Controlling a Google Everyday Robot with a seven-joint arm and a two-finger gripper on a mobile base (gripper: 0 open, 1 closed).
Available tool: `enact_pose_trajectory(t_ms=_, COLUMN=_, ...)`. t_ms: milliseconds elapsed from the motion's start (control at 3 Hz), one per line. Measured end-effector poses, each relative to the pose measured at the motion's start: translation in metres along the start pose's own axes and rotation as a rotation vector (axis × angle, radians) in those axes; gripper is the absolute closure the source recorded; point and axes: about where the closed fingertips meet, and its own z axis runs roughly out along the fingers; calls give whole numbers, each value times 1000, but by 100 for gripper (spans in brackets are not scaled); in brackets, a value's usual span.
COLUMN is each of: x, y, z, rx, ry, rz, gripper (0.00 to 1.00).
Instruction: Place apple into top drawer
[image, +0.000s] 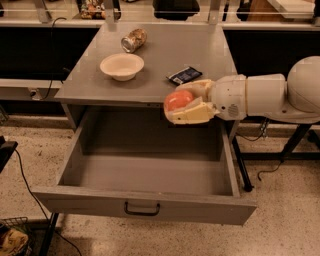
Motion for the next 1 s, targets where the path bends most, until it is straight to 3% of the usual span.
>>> enact_pose_trajectory(t_ms=1000, x=135, y=44, z=74, rx=-66, ry=91, rz=115, gripper=100)
